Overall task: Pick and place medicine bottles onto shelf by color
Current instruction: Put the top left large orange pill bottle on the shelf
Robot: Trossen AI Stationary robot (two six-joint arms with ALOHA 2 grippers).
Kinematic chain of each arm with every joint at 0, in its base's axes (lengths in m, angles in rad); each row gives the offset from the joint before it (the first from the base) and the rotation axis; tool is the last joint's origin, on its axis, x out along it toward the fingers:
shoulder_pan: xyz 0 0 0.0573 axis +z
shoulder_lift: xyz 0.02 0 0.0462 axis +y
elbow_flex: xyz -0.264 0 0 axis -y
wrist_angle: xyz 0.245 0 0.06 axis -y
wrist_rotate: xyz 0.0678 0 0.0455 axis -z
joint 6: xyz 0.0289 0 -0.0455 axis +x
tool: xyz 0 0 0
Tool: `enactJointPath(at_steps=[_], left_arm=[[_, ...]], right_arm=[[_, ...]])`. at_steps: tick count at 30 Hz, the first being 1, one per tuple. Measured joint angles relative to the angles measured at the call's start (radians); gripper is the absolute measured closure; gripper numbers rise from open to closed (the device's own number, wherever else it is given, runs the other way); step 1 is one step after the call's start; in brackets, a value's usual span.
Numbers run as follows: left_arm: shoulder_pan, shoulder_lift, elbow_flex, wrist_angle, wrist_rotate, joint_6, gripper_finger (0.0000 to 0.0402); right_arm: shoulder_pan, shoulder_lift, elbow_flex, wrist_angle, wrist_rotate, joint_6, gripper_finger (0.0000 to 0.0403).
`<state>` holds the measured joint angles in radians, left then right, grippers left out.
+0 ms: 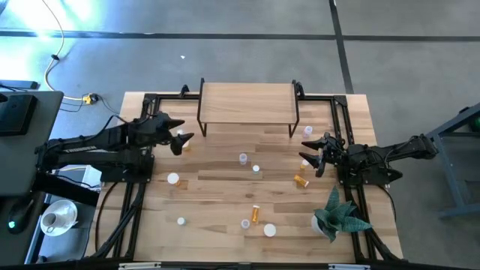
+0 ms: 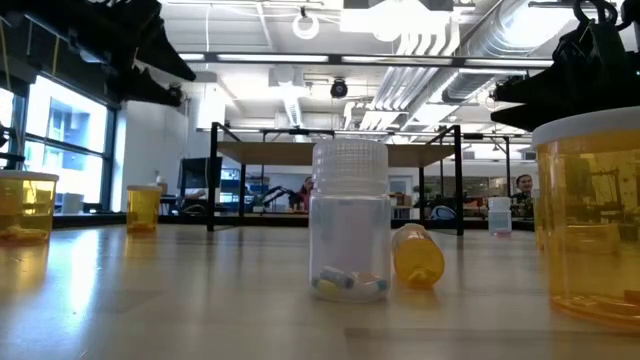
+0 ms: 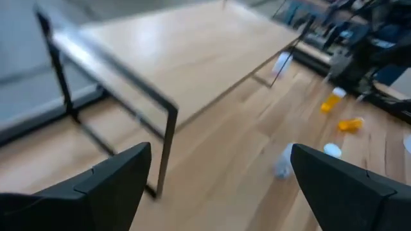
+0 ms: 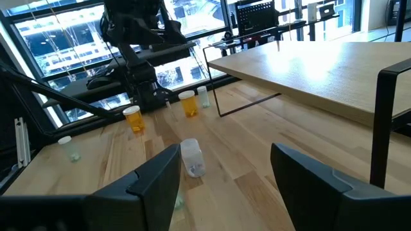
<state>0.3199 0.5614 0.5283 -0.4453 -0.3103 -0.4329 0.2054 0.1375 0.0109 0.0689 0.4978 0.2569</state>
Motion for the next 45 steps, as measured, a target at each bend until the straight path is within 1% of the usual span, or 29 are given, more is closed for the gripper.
enactJointPath(at_steps=[6, 12, 18, 25, 32, 39, 45], left_arm=[[0.0, 0.057, 0.015, -0.172, -0.007, -0.151, 0.0039], [-0.035, 0.124, 0.015, -0.284, -0.092, -0.294, 0.0039], [-0.098, 0.202, 0.015, -0.286, -0.194, -0.392, 0.0039], [-0.127, 0.302, 0.015, -0.291, -0.253, -0.482, 0.0039], [-0.127, 0.391, 0.015, -0.292, -0.254, -0.58, 0.0039], [-0.127, 0.462, 0.015, -0.292, -0.252, -0.635, 0.0039], [-0.158, 0.518, 0.015, -0.292, -0.252, -0.685, 0.0039]], right_arm=[[0.0, 0.0, 0.0, 0.0, 0.0, 0.0, 0.0171], [0.0, 0.0, 0.0, 0.0, 0.0, 0.0, 0.0171], [0.0, 0.0, 0.0, 0.0, 0.0, 0.0, 0.0171], [0.0, 0.0, 0.0, 0.0, 0.0, 0.0, 0.0171], [0.0, 0.0, 0.0, 0.0, 0.0, 0.0, 0.0171], [0.0, 0.0, 0.0, 0.0, 0.0, 0.0, 0.0171], [0.0, 0.0, 0.0, 0.0, 0.0, 0.0, 0.0171]])
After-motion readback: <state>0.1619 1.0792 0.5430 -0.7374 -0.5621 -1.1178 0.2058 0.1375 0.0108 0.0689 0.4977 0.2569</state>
